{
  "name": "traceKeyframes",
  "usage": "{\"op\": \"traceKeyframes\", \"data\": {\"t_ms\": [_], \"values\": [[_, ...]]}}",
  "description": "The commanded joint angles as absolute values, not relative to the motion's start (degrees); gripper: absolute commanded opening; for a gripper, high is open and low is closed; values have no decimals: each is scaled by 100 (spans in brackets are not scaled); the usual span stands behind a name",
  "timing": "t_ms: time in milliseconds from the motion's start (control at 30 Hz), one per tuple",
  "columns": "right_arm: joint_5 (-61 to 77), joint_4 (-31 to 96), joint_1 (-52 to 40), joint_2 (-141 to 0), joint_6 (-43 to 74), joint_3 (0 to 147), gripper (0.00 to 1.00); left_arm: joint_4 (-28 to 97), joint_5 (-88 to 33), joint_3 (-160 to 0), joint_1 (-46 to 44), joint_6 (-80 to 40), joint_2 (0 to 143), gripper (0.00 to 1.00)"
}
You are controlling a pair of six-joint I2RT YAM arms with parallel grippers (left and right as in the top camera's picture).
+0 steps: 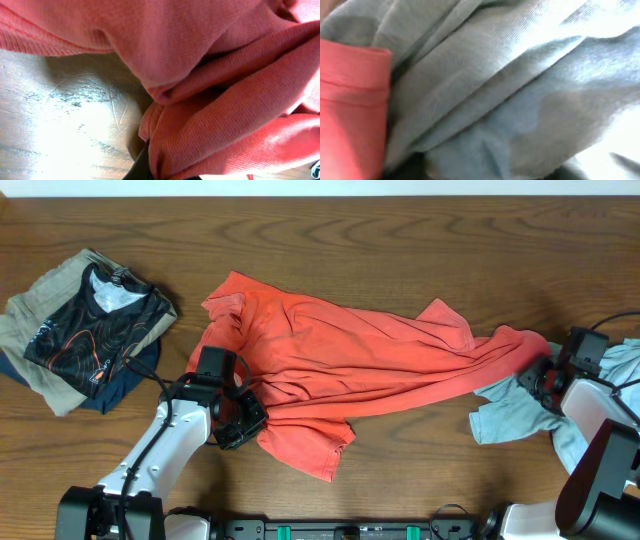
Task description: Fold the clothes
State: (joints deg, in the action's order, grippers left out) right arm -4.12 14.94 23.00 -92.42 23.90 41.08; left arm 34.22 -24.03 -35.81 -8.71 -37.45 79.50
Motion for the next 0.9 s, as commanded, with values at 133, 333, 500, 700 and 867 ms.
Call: {"op": "traceKeyframes", "data": {"t_ms": [133,333,500,700,867], "values": [[-1498,1594,2502,-9400,2897,4160,1,3312,-2379,-3651,-836,-3706,7902,6],[-1861,1774,3430,-9400,3179,4698,7,2991,-2338,-3651,-836,-3706,7902,6],[-1959,1785,4230,-9400,2775,5070,14,2989,-1955,-3651,-836,-3708,7902,6],[-1586,2167,4777,-9397,2869,5428,17,2993,-1879,-3651,-580,-3723,7896,6],[-49,2467,4759,-9395,2714,5988,36,3072,-1900,-3651,-342,-3754,7896,6]]}}
